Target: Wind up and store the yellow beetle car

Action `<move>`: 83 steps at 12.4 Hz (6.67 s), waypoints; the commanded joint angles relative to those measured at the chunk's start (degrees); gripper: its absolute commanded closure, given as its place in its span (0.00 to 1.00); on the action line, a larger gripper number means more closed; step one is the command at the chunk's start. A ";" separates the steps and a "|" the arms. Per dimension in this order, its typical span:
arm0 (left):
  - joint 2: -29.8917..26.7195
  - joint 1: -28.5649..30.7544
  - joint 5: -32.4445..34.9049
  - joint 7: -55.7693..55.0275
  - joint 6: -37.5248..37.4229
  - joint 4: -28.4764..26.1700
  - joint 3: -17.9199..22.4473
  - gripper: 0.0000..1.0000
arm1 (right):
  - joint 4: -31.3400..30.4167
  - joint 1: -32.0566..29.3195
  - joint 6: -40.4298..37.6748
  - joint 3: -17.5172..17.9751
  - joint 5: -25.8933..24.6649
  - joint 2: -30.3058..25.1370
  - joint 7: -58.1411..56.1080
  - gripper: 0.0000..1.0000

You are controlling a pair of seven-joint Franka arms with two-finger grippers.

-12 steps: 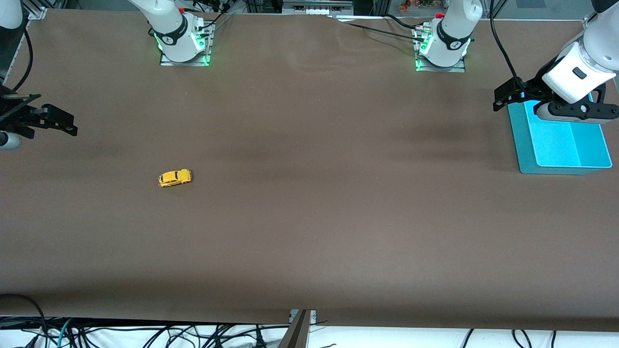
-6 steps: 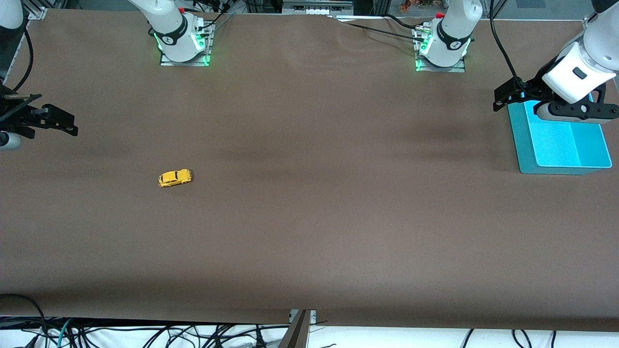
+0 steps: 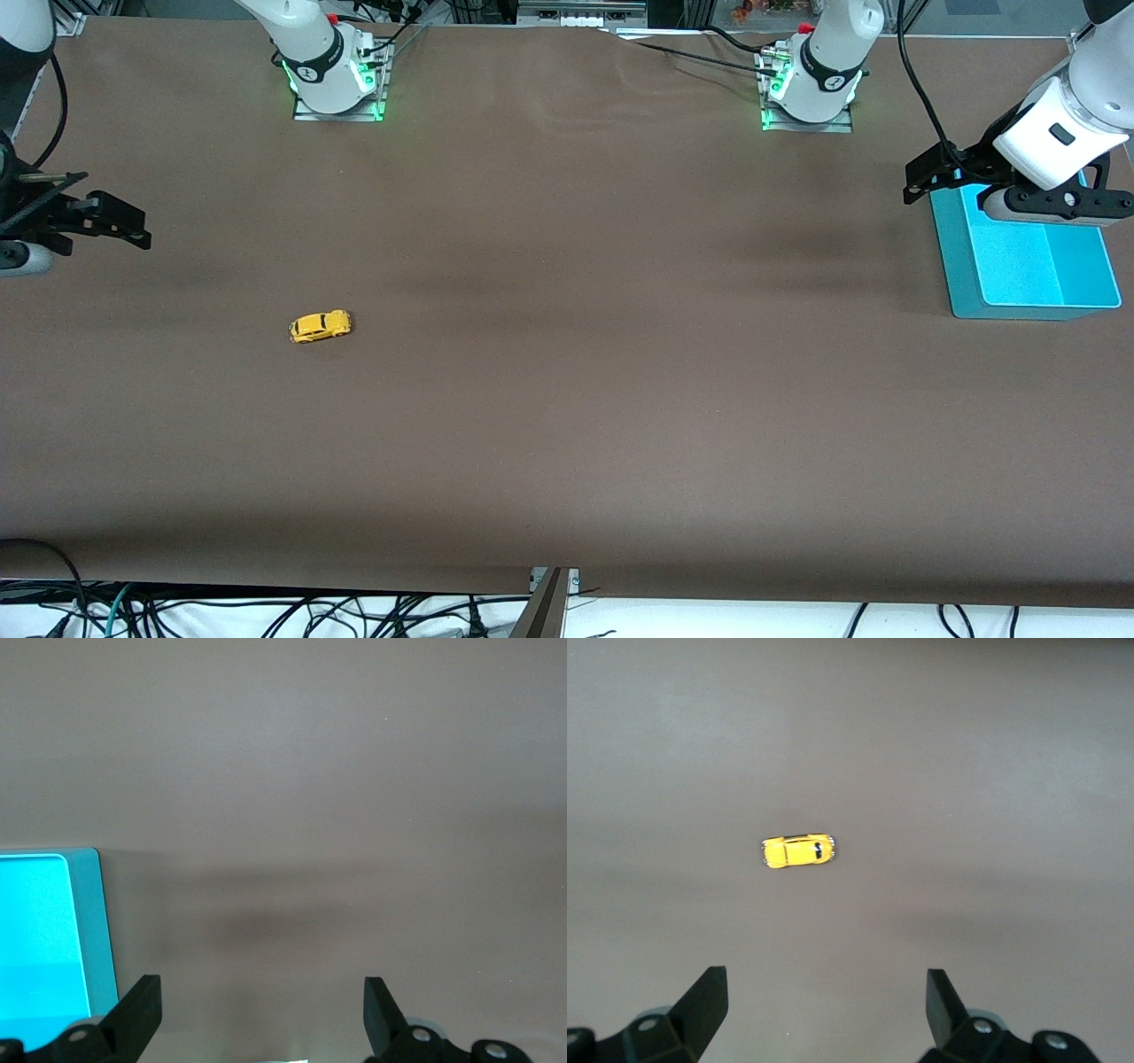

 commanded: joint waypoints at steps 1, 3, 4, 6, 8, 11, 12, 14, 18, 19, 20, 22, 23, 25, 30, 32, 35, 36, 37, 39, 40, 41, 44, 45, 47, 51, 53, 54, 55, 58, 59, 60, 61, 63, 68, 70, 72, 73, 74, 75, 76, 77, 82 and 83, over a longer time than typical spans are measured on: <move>0.23 0.22 -1.82 -0.33 -1.05 1.16 0.10 0.00 | -0.20 3.30 -0.42 0.24 -0.26 1.00 -0.12 0.01; 0.23 0.22 -1.82 -0.33 -1.14 1.16 0.10 0.00 | 0.06 4.80 -3.22 0.33 -0.43 1.97 -0.47 0.01; 0.23 0.22 -1.82 -0.42 -1.14 1.16 0.10 0.00 | 0.06 5.59 -3.41 0.33 -0.26 2.06 -0.65 0.01; 0.32 0.22 -1.82 -0.42 -1.05 1.25 0.10 0.00 | -0.03 5.77 -5.07 0.33 -0.26 2.76 -0.74 0.01; 0.23 0.22 -1.82 -0.33 -1.05 1.16 0.10 0.00 | -0.20 5.86 -8.05 0.24 -0.87 3.99 -7.45 0.01; 0.23 0.22 -1.82 -0.33 -1.05 1.25 0.10 0.00 | -1.87 5.42 -6.67 0.16 -0.88 7.41 -22.59 0.01; 0.32 0.22 -1.82 -0.33 -1.05 1.16 0.10 0.00 | -3.52 5.77 -5.09 0.16 -0.96 7.94 -25.49 0.01; 0.23 0.22 -1.82 -0.33 -1.14 1.33 0.10 0.00 | -8.97 5.95 1.13 0.33 -0.96 7.69 -32.51 0.01; 0.23 0.22 -1.82 -0.33 -1.49 1.25 0.10 0.00 | -23.10 5.95 17.46 0.33 -0.87 5.85 -49.65 0.01; 0.23 0.22 -1.82 -0.33 -1.49 1.25 0.10 0.00 | -27.06 5.95 22.38 0.33 -0.87 5.14 -53.26 0.01; 0.32 0.22 -1.82 -0.33 -1.49 1.25 0.10 0.00 | -30.32 5.95 26.95 0.33 -0.79 4.79 -56.86 0.01; 0.32 0.22 -1.82 -0.33 -1.40 1.25 0.10 0.00 | -35.51 5.95 35.49 0.33 -0.79 4.87 -62.15 0.01; 0.15 0.22 -1.82 -0.33 -1.49 1.25 0.10 0.00 | -37.36 5.95 39.27 0.42 -0.79 4.96 -64.61 0.01; -0.12 0.30 -1.82 -0.42 -2.54 1.42 0.19 0.00 | -39.39 5.95 45.78 0.59 -0.61 6.53 -70.23 0.01; -0.21 0.92 -1.73 -0.33 -3.16 1.68 -0.25 0.00 | -39.49 5.78 57.12 0.60 -0.26 13.30 -81.14 0.01; -0.12 0.92 -1.65 -0.33 -3.07 1.69 -0.16 0.00 | -39.49 5.69 59.77 0.68 -0.17 15.06 -83.08 0.01; -0.21 1.09 -1.56 -0.33 -3.60 1.60 0.28 0.00 | -39.58 5.78 60.14 0.68 -0.17 15.33 -84.67 0.02; -0.29 1.27 -1.56 -0.33 -3.60 1.60 0.28 0.00 | -39.66 5.69 60.14 0.68 -0.08 15.25 -85.46 0.02; -0.29 1.79 -1.56 -0.24 -3.60 1.60 0.19 0.00 | -39.75 5.77 60.14 0.60 -0.08 15.07 -85.90 0.03; -0.29 1.88 -1.56 -0.42 -3.60 1.60 0.02 0.00 | -39.84 5.78 60.14 0.60 -0.08 14.89 -87.04 0.14; -0.29 1.88 -1.56 -0.51 -3.60 1.60 0.02 0.00 | -39.84 5.78 60.14 0.60 -0.08 14.89 -87.22 0.21; -0.29 1.88 -1.56 -0.42 -3.60 1.60 0.02 0.00 | -39.84 5.78 60.14 0.60 -0.08 14.89 -88.00 0.32; -0.21 1.88 -1.56 -0.42 -3.60 1.60 0.02 0.00 | -39.84 5.78 59.79 0.60 0.09 14.81 -87.93 0.76; -0.21 1.80 -1.56 -0.42 -3.60 1.60 0.02 0.00 | -39.84 5.69 59.52 0.60 0.18 14.63 -87.49 0.84; -0.21 1.80 -1.56 -0.42 -3.60 1.60 -0.07 0.00 | -39.75 5.69 57.43 0.51 0.70 14.37 -84.26 0.92; -0.21 1.80 -1.38 -0.42 -3.60 1.60 -0.16 0.00 | -39.66 5.60 56.62 0.42 0.97 15.15 -78.35 0.90; -0.21 1.88 -1.29 -0.24 -3.60 1.60 0.02 0.00 | -39.66 5.34 56.62 0.42 0.97 15.33 -77.29 0.90; -0.21 1.80 -1.29 -0.24 -3.60 1.60 0.02 0.00 | -39.66 5.25 56.71 0.42 0.97 15.59 -77.46 0.90; -0.21 1.88 -1.29 -0.16 -3.60 1.60 0.02 0.00 | -39.66 5.07 56.88 0.33 0.97 15.86 -77.90 0.90; -0.21 1.88 -1.29 -0.16 -3.60 1.60 0.10 0.00 | -39.49 2.27 57.32 0.16 0.97 16.56 -80.44 0.89; -0.21 1.88 -1.29 -0.16 -3.60 1.60 0.10 0.00 | -39.49 0.17 58.11 0.16 0.97 17.09 -82.11 0.87; -0.21 1.88 -1.29 -0.16 -3.60 1.60 0.10 0.00 | -39.31 -2.37 58.72 0.24 0.88 17.70 -84.13 0.86; -0.21 1.88 -1.29 -0.16 -3.60 1.60 0.10 0.00 | -39.23 -4.40 59.43 0.24 0.88 17.97 -86.49 0.86; -0.21 1.88 -1.29 -0.16 -3.60 1.60 0.10 0.00 | -39.05 -6.69 59.78 0.24 0.88 17.97 -89.32 0.86; -0.29 1.88 -1.29 -0.07 -3.60 1.60 0.10 0.00 | -38.43 -9.96 60.40 0.33 0.79 18.67 -92.85 0.86; -0.21 1.88 -1.29 -0.07 -3.60 1.60 0.10 0.00 | -38.26 -9.96 60.40 0.33 0.79 18.67 -92.85 0.78; -0.21 1.88 -1.29 -0.07 -3.60 1.60 0.10 0.00 | -37.82 -9.78 60.05 0.59 0.97 18.32 -92.58 0.15; -0.21 1.88 -1.29 -0.07 -3.60 1.60 0.02 0.00 | -37.04 -9.69 59.09 1.29 0.97 17.54 -92.50 0.01; -0.29 1.88 -1.29 -0.15 -3.60 1.60 0.02 0.00 | -35.98 -9.69 56.91 1.82 0.97 16.57 -92.58 0.01; -0.21 1.88 -1.29 -0.15 -3.60 1.60 0.02 0.00 | -34.76 -9.69 54.53 2.00 0.97 16.30 -92.50 0.01; -0.29 1.88 -1.29 -0.16 -3.60 1.60 0.02 0.00 | -33.35 -9.61 52.60 2.35 0.97 16.04 -92.58 0.01; -0.29 1.88 -1.29 -0.16 -3.60 1.60 0.02 0.00 | -32.29 -9.61 51.01 2.35 0.97 15.95 -92.50 0.01; -0.12 2.23 -1.29 -0.33 -3.95 1.42 0.37 0.00 | -28.08 -9.52 44.16 3.06 3.33 13.93 -92.14 0.01; -0.03 2.24 -1.38 -0.59 -3.95 1.33 0.37 0.00 | -26.32 -9.52 41.70 3.14 5.26 13.93 -92.06 0.01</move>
